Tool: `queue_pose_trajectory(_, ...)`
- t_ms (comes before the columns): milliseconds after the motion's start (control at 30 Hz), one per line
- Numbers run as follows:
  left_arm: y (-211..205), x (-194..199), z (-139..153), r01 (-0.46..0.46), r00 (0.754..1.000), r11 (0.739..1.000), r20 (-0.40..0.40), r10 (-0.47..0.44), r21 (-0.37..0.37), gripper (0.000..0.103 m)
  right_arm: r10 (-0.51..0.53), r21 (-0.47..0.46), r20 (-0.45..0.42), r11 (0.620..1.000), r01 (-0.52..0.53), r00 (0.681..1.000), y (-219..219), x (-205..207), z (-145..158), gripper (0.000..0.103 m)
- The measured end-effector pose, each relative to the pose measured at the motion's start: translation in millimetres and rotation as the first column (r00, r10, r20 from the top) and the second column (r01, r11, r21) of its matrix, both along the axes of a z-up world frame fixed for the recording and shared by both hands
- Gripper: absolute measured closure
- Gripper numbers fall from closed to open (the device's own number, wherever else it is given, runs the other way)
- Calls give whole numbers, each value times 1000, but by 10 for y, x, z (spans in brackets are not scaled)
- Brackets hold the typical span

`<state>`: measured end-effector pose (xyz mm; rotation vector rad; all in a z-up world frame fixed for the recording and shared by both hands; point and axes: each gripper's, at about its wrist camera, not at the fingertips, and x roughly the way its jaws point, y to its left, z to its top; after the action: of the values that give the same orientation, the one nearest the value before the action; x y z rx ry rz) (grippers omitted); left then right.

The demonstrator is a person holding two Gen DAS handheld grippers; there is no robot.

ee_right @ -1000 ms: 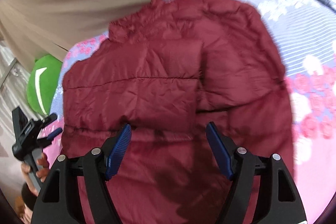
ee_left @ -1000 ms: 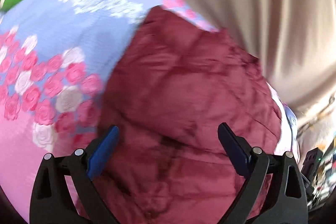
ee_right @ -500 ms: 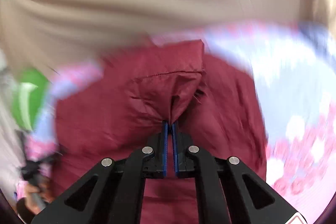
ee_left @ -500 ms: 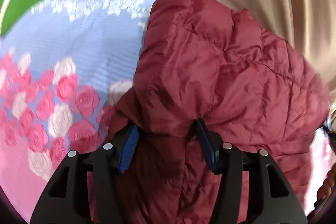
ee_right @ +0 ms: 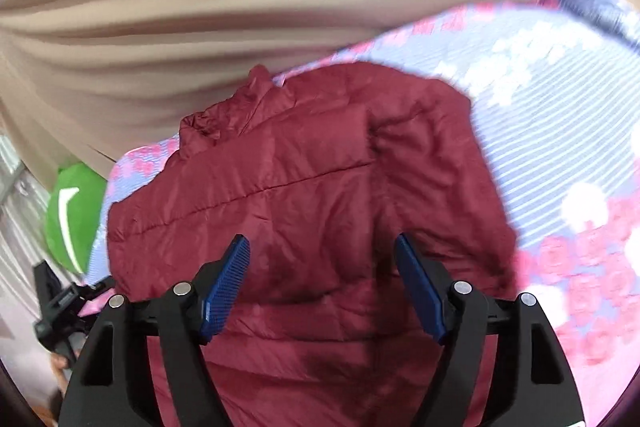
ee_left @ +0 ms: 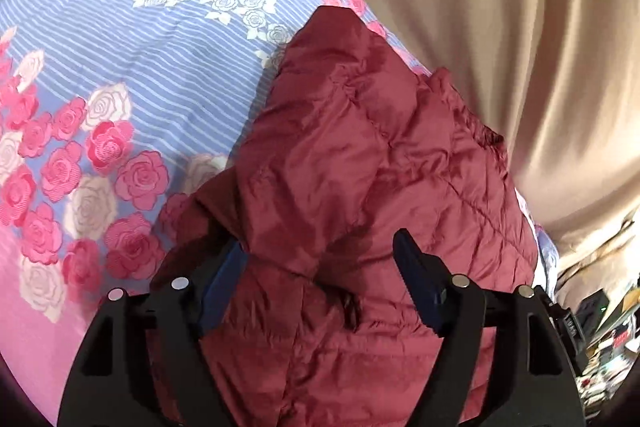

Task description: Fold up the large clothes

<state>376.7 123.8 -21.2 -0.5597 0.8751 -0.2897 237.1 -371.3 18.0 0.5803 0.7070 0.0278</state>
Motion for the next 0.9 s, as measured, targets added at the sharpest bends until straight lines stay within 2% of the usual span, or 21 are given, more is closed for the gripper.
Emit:
queue_pose_trajectory(33, -29, 51, -40, -1, 1000, 1000, -13, 1, 12, 34, 20, 37, -28, 999, -18, 999, 30, 109, -89, 44)
queue_pose_trajectory(67, -22, 93, -81, 0, 1000, 999, -30, 1, 36, 40, 32, 44, -47, 999, -30, 998, 74, 150, -110, 76)
queue_pose_trajectory(100, -3, 119, -116, 1, 999, 998, -43, 2, 63, 56, 45, 41, -70, 998, -42, 996, 118, 214, -117, 92)
queue_pose_trajectory(133, -2, 97, -108, -3, 999, 996, -47, 7, 86, 71, 53, 33, -71, 998, -51, 996, 161, 220, -78, 98)
queue_pose_trajectory(167, -30, 118, -99, -10, 999, 994, -48, 15, 105, 78, 42, 13, -21, 999, -42, 999, 193, 140, 41, 99)
queue_pose_trajectory(200, 24, 95, -90, -10, 999, 994, -46, 15, 105, 91, 39, -10, 31, 999, -38, 999, 217, 50, 157, 100)
queue_pose_trajectory(233, -89, 94, -117, -14, 999, 994, -47, 20, 108, 98, 37, -49, 95, 998, -33, 995, 255, -105, 342, 100)
queue_pose_trajectory(300, -38, 60, -130, -17, 999, 992, -49, 23, 122, 99, 2, -133, 176, 991, 21, 984, 264, -370, 532, 101)
queue_pose_trajectory(333, -56, 67, -164, -10, 998, 989, -52, 18, 147, 99, -29, -177, 156, 983, 57, 987, 249, -353, 499, 101)
queue_pose_trajectory(367, -99, 87, -208, -1, 999, 985, -53, 10, 173, 100, -58, -223, 85, 972, 75, 995, 223, -239, 366, 101)
queue_pose_trajectory(400, -131, 84, -209, -11, 999, 981, -36, 18, 192, 101, -57, -225, -55, 973, 43, 997, 162, -18, 61, 101)
queue_pose_trajectory(467, -210, 77, -187, -7, 1000, 973, -28, 14, 230, 101, -37, -142, -184, 990, 11, 982, 81, 173, -354, 101)
queue_pose_trajectory(600, -244, 62, -147, -9, 1000, 965, -21, 15, 263, 101, -87, -169, -130, 984, 64, 988, 106, 25, -136, 93)
queue_pose_trajectory(667, -207, -19, -94, -6, 1000, 965, -8, 8, 263, 101, -165, -198, -76, 969, 147, 983, 82, -176, 33, 83)
queue_pose_trajectory(700, -201, -64, -61, -6, 1000, 962, 5, 5, 274, 100, -210, -226, -42, 954, 195, 977, 101, -302, 127, 83)
queue_pose_trajectory(733, -221, -90, -34, -3, 1000, 955, 20, -3, 295, 101, -205, -241, -21, 951, 194, 979, 152, -353, 186, 83)
queue_pose_trajectory(767, -263, -118, -39, 5, 1000, 950, 23, -13, 311, 101, -174, -251, -4, 953, 168, 985, 239, -375, 243, 83)
queue_pose_trajectory(833, -324, -47, -108, 21, 1000, 942, 5, -24, 334, 100, -45, -290, 5, 956, 45, 999, 538, -322, 294, 83)
queue_pose_trajectory(900, -377, -22, -135, 6, 1000, 937, 22, -15, 350, 100, 58, -349, -26, 935, -64, 998, 802, -179, 214, 85)
